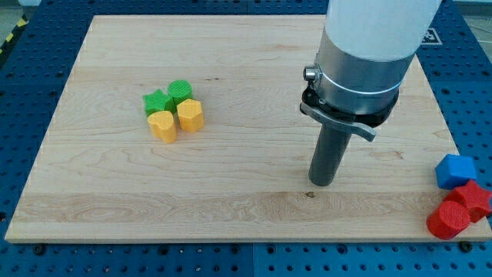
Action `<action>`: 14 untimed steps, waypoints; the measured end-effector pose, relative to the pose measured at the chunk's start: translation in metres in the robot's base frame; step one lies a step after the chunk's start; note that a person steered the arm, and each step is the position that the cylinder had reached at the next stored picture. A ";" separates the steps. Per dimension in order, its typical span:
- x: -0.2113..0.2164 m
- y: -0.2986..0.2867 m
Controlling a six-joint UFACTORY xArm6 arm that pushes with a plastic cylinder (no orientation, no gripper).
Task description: Place the robot arm towards the right side of the yellow hexagon
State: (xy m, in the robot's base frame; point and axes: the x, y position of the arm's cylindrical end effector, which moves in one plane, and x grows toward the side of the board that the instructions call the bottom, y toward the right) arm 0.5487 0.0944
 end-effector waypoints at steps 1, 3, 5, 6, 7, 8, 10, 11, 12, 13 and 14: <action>0.000 -0.005; -0.001 -0.021; -0.001 -0.035; -0.001 -0.035; -0.001 -0.035; -0.001 -0.035; -0.005 -0.035; -0.006 -0.035; -0.006 -0.035; -0.006 -0.037; -0.006 -0.040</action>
State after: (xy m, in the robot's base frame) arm 0.5424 0.0545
